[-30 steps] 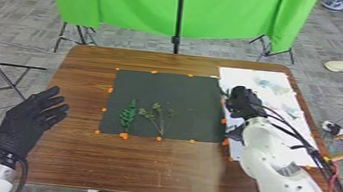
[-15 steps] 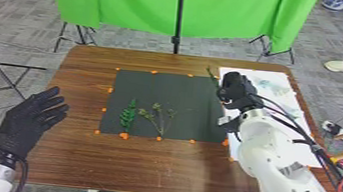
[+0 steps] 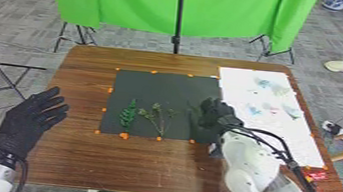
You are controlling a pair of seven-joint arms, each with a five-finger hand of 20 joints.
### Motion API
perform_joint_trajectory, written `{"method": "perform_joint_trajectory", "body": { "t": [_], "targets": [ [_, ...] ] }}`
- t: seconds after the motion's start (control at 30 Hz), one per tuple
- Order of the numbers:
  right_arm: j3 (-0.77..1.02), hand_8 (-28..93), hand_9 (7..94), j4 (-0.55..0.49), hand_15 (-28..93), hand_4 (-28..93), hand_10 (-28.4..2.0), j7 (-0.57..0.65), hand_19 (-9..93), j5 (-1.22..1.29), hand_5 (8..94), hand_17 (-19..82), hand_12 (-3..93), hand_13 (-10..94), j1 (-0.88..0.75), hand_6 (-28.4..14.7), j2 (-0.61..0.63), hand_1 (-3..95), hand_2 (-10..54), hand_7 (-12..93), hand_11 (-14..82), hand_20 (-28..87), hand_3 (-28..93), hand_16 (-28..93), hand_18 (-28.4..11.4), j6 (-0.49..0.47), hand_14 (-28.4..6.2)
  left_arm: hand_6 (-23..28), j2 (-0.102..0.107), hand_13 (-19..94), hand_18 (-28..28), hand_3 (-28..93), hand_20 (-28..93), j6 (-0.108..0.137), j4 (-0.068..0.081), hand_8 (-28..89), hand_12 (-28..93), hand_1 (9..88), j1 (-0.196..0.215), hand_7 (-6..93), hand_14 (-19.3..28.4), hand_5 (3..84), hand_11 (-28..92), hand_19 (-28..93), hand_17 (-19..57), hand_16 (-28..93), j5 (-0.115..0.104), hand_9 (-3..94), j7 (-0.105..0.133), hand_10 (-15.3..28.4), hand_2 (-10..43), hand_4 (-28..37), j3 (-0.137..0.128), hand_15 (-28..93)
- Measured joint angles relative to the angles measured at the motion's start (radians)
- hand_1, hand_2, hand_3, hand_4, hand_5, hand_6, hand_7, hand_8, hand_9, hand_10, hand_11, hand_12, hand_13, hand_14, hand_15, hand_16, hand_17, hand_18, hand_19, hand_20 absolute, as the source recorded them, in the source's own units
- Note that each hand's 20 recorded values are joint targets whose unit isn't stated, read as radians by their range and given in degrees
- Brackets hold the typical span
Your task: Arrange flowers
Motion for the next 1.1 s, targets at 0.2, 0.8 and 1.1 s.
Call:
{"method": "perform_joint_trajectory", "body": {
  "t": [0.2, 0.8, 1.1],
  "targets": [
    [-0.021, -2, 79.6, 0.000, 84, -15, -5.8, 0.003, 93, 0.003, 54.6, 36, 58.0, 82, -0.003, -13.2, -0.029, 45.0, -7.1, 86, 42.3, 27, 93, 37, -18.0, -0.071, -1.5, 3.9, 0.000, 22, 20.9, 71, 7, -0.001, 0.001, -13, 14, 26.9, -0.002, 24.8, 14.5, 34.7, 32, 50, -8.3, -5, 0.000, 27.3, -0.003, 12.3, 1.2, -28.0, 0.000, 50],
    [-0.039, 0, 81.2, 0.031, 79, -28, -7.3, 0.029, 84, 0.013, 50.4, 38, 48.5, 82, 0.028, -8.7, -0.109, 40.5, -9.5, 82, 39.2, 34, 82, 40, -18.4, -0.129, -2.5, 3.9, 0.001, 22, 20.9, 71, 7, -0.003, 0.002, -13, 14, 26.8, -0.007, 24.6, 14.5, 34.7, 32, 49, -8.3, -5, 0.000, 27.4, -0.008, 12.3, 1.4, -27.8, 0.002, 50],
    [-0.017, -6, 80.8, 0.002, 79, -28, -10.2, 0.048, 85, 0.039, 52.9, 39, 35.4, 83, 0.020, -9.7, -0.111, 31.5, -9.5, 78, 47.4, 34, 82, 39, -19.1, -0.136, -2.7, 3.9, 0.001, 22, 20.8, 71, 7, -0.003, 0.004, -13, 14, 26.8, -0.011, 24.6, 14.5, 34.7, 32, 49, -8.3, -5, 0.000, 27.4, -0.010, 12.3, 1.5, -27.9, 0.002, 50]
  ]
}}
